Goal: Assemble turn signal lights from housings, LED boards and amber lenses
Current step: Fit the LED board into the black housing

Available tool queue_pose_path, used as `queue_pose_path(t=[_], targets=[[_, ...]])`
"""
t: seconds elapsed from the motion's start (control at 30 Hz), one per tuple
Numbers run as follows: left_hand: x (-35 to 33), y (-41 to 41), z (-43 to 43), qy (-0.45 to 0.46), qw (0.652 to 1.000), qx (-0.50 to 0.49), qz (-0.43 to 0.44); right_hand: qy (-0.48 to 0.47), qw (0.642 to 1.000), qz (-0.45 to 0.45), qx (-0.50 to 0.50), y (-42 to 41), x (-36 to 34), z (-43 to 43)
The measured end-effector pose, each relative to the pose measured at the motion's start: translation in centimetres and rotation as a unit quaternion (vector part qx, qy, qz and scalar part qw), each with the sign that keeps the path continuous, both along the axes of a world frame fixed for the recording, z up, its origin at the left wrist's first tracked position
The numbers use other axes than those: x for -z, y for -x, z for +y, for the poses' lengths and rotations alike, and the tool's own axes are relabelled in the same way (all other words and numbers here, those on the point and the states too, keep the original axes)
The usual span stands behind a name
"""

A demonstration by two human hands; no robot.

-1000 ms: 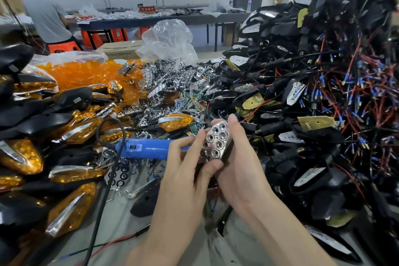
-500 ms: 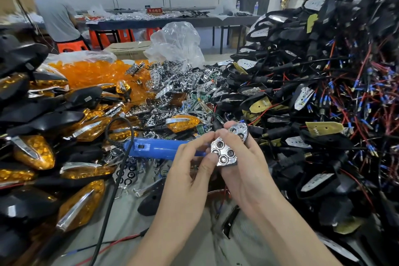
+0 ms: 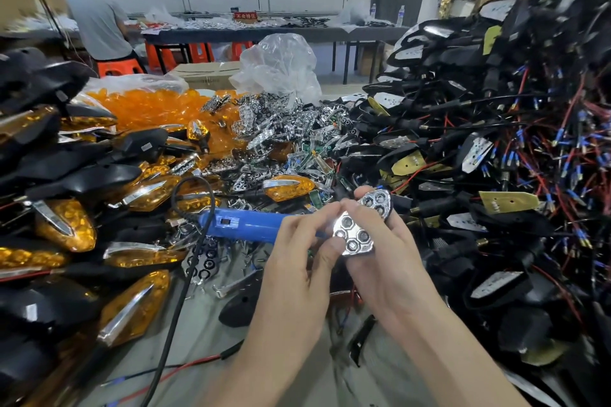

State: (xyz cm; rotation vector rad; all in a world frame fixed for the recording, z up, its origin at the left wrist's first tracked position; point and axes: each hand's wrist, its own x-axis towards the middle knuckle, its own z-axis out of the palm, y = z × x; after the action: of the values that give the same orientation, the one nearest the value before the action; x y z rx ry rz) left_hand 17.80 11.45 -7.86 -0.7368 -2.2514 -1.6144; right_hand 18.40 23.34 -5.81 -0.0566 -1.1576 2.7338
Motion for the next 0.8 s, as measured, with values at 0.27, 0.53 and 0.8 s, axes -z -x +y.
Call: queue_pose_path(t=[0.27, 0.53, 0.8], targets=[[-0.1, 0.1, 0.0, -0.006, 1.000, -0.002, 0.002, 0.006, 1.000, 0.023, -0.013, 0.1, 0.5, 0.4], [0.5, 0.2, -1.4, 0.111, 0.993, 0.024, -0.017, 0.032, 0.998, 0.047, 0.021, 0.3, -0.2, 1.9], [0.2, 0.1, -2.5, 0.276, 0.961, 0.017, 0.030, 0.059, 0.995, 0.069, 0.050, 0.5, -0.5, 3.1]])
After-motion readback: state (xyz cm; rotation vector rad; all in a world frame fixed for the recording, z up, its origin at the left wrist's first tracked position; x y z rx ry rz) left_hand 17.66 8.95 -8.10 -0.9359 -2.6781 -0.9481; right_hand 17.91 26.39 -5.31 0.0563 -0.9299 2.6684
